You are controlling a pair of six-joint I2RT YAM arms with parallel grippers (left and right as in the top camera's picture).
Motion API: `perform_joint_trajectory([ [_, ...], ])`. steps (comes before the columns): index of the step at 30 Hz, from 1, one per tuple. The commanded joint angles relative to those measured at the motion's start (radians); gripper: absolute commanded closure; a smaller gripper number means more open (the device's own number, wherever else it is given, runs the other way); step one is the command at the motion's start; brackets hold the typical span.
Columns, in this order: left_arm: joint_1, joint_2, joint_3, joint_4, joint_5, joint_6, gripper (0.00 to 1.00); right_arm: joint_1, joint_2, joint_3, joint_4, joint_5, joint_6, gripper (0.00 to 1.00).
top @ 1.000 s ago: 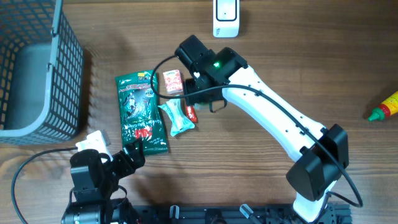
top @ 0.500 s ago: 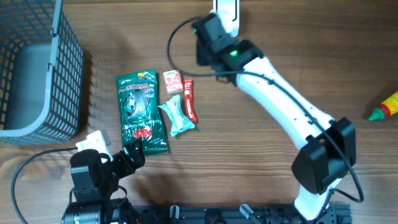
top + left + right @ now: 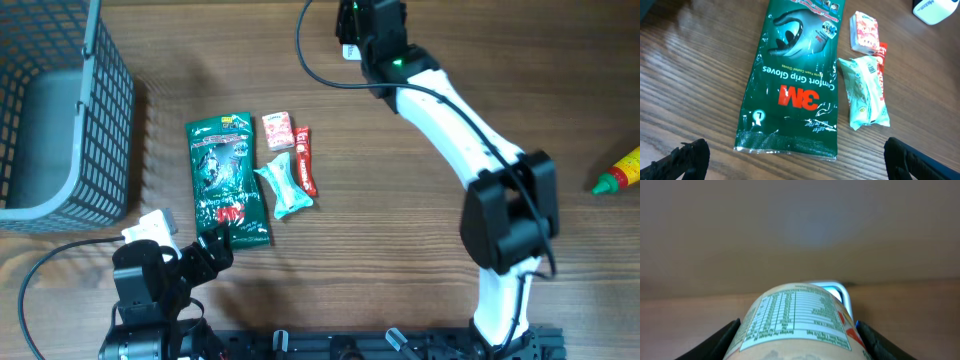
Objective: Scan the item barcode
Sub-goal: 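Carry the jar to the far right and set it beside the bottle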
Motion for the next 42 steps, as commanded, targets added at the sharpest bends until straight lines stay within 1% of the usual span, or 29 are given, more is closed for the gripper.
perform_joint_trajectory([
  [1, 0.007, 0.001, -0.009, 0.002, -0.01, 0.013, 0.0, -0.006, 0.093, 0.006, 0.183, -0.003, -0.137, 0.46],
  [5, 0.007, 0.001, -0.009, 0.002, -0.01, 0.013, 0.0, -0.006, 0.145, 0.006, 0.266, -0.003, -0.2, 0.46],
  [6, 0.007, 0.001, -0.009, 0.002, -0.01, 0.013, 0.0, -0.006, 0.153, 0.006, 0.269, -0.003, -0.207, 0.44],
  [11, 0.007, 0.001, -0.009, 0.002, -0.01, 0.013, 0.0, -0.018, 0.169, 0.006, 0.259, 0.005, -0.217, 0.44],
  [14, 0.007, 0.001, -0.009, 0.002, -0.01, 0.013, 0.0, -0.024, 0.15, 0.007, 0.238, 0.008, -0.225, 0.44],
  [18, 0.007, 0.001, -0.009, 0.002, -0.01, 0.013, 0.0, -0.026, 0.072, 0.007, 0.137, 0.045, -0.32, 0.44],
  [20, 0.007, 0.001, -0.009, 0.002, -0.01, 0.013, 0.0, -0.035, 0.022, 0.007, 0.058, 0.117, -0.369, 0.44],
  [21, 0.007, 0.001, -0.009, 0.002, -0.01, 0.013, 0.0, -0.05, -0.011, 0.007, -0.013, 0.162, -0.396, 0.44],
  [23, 0.007, 0.001, -0.009, 0.002, -0.01, 0.013, 0.0, -0.079, -0.043, 0.007, -0.099, 0.204, -0.417, 0.44],
  [28, 0.007, 0.001, -0.009, 0.002, -0.01, 0.013, 0.0, -0.232, -0.075, 0.007, -0.334, 0.223, -0.414, 0.44],
  [31, 0.007, 0.001, -0.009, 0.002, -0.01, 0.013, 0.0, -0.369, -0.071, 0.006, -0.488, 0.183, -0.344, 0.43],
  [38, 0.007, 0.001, -0.009, 0.002, -0.01, 0.013, 0.0, -0.65, -0.053, 0.006, -0.648, -0.045, -0.291, 0.43],
  [42, 0.007, 0.001, -0.009, 0.002, -0.01, 0.013, 0.0, -0.766, -0.029, 0.006, -0.684, -0.068, -0.292, 0.42],
])
